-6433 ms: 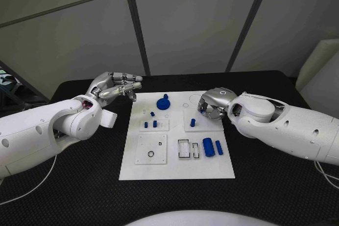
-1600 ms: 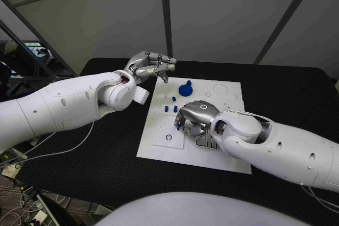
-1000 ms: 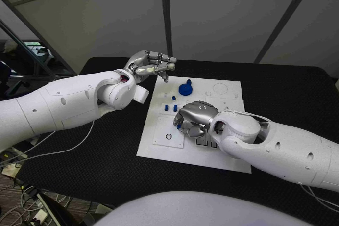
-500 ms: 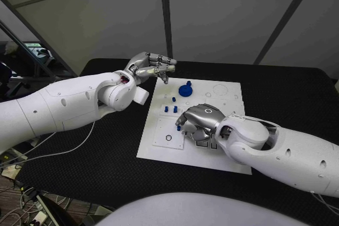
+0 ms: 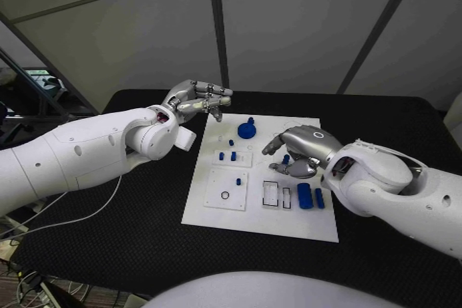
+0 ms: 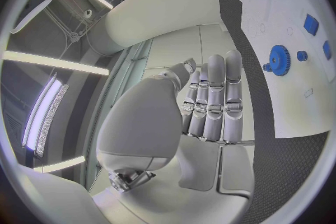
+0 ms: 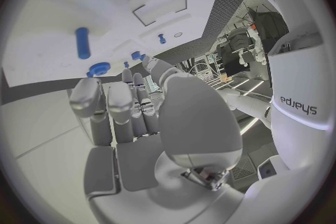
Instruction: Assemble the parts on the task board
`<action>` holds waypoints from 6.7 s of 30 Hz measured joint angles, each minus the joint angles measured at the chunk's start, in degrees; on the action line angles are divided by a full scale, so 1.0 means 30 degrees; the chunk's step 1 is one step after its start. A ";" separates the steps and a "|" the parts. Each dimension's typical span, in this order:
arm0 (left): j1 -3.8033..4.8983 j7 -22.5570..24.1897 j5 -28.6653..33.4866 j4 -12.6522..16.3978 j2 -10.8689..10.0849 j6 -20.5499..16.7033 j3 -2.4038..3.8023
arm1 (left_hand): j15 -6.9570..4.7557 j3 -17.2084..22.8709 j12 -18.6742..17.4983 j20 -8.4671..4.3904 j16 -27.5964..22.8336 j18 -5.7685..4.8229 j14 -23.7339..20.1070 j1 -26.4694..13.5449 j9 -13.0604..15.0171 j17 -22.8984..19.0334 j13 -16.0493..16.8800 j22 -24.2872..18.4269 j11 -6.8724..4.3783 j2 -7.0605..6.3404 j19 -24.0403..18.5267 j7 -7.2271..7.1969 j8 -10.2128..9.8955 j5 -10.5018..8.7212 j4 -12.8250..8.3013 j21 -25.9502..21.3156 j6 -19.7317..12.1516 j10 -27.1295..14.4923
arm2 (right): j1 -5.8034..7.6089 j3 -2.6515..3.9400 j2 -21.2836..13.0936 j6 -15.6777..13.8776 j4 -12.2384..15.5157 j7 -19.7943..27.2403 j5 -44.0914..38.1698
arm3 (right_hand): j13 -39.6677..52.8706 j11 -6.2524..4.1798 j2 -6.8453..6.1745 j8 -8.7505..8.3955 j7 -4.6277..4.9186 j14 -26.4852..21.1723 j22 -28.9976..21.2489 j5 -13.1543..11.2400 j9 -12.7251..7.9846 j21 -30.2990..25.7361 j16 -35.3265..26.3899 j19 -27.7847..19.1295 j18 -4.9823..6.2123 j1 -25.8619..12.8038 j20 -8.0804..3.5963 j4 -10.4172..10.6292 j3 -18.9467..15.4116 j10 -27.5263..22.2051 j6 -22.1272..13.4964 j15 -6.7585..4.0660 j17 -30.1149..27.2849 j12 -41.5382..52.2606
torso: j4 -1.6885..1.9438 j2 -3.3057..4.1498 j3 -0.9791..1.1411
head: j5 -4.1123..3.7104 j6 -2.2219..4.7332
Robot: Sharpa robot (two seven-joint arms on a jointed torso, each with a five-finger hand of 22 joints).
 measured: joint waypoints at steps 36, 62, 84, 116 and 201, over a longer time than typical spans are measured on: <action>-0.0037 -0.0003 0.0002 -0.0025 0.0043 0.0064 -0.0042 | 0.0066 -0.0104 0.0074 0.0000 0.0000 0.0000 -0.0067 -0.0078 -0.0006 -0.0034 0.0012 -0.0026 0.0053 0.0078 0.0000 -0.0068 0.0000 0.0000 -0.0003 -0.0073 -0.0066 -0.0079 | 0.0502 -0.0211 0.0882 0.3219 -0.2912 0.0077 0.0542 | -0.0001 -0.0307 0.0583 0.0000 -0.0131 0.0105 0.0471 0.0163 0.0085 0.0227 0.0433 0.0479 -0.0002 0.0584 -0.0196 0.0102 -0.1026 0.0327 0.0141 -0.0248 0.0024 0.1278 | -0.0088 -0.0037 0.0024 | -0.0478 0.0375; -0.0036 -0.0004 0.0002 -0.0040 0.0052 0.0118 -0.0042 | 0.0066 -0.0103 0.0074 0.0000 0.0001 0.0000 -0.0067 -0.0076 -0.0003 -0.0030 0.0009 -0.0024 0.0054 0.0076 0.0000 -0.0068 0.0000 0.0000 -0.0003 -0.0073 -0.0066 -0.0076 | 0.0474 -0.0289 0.1112 0.3151 -0.3183 0.0054 0.0443 | 0.0225 -0.0921 0.1498 0.0911 -0.0465 0.0171 0.2352 -0.0629 0.0587 0.1651 0.1404 0.1820 -0.0322 0.1079 -0.0710 0.0260 0.0032 0.3050 0.2684 -0.0727 0.0979 0.1540 | -0.0099 -0.0059 0.0026 | -0.0412 0.0154; -0.0056 -0.0046 0.0004 -0.0315 0.0247 0.0147 -0.0043 | 0.0066 -0.0103 0.0074 0.0000 0.0001 0.0000 -0.0068 -0.0076 -0.0002 -0.0048 0.0026 -0.0045 0.0053 0.0076 0.0000 -0.0068 0.0000 0.0000 -0.0003 -0.0073 -0.0065 -0.0075 | 0.0518 0.0163 -0.0457 0.0839 0.0488 -0.0248 0.0702 | 0.0264 -0.0912 0.1985 0.0947 -0.0419 0.0240 0.2731 -0.0582 0.0581 0.1870 0.1569 0.1913 -0.0311 0.1590 -0.0803 -0.0240 0.0801 0.3320 0.2730 -0.0794 0.1061 0.1194 | -0.0121 -0.0110 0.0026 | -0.0253 0.0104; -0.0056 -0.0089 0.0007 -0.0741 0.0901 0.0256 -0.0056 | 0.0067 -0.0103 0.0166 0.0000 0.0014 0.0001 -0.0067 -0.0076 -0.0013 -0.0061 0.0020 -0.0058 0.0053 0.0076 0.0000 -0.0069 0.0000 0.0000 -0.0004 -0.0150 -0.0065 -0.0073 | -0.0337 -0.1689 0.4567 0.0781 -0.1036 0.0836 0.0861 | 0.0311 -0.0845 0.1723 0.0949 -0.0419 0.0239 0.2760 -0.0463 0.0582 0.1870 0.1572 0.1978 -0.0306 0.1331 -0.0736 -0.0266 0.0805 0.3385 0.2730 -0.0792 0.1038 0.1109 | -0.0049 -0.0042 0.0007 | 0.0789 -0.0381; -0.0089 -0.0320 0.0009 -0.0990 0.0776 0.0482 -0.0166 | 0.0066 -0.0152 0.0225 0.0000 0.0014 0.0000 -0.0067 -0.0153 -0.0006 -0.0094 0.0047 -0.0096 0.0057 0.0153 -0.0001 0.0000 0.0000 0.0000 0.0046 -0.0222 -0.0136 -0.0214 | -0.0120 -0.1550 0.0083 -0.2438 0.0840 0.1024 0.2298 | 0.0788 -0.0591 0.0751 0.1082 0.0019 -0.0536 -0.1797 0.0424 0.0364 -0.1734 -0.1560 -0.0513 0.0301 0.0162 -0.0395 0.0326 -0.1249 0.2837 0.1025 -0.0565 -0.3706 0.2965 | -0.0231 -0.0276 0.0000 | -0.0106 -0.0112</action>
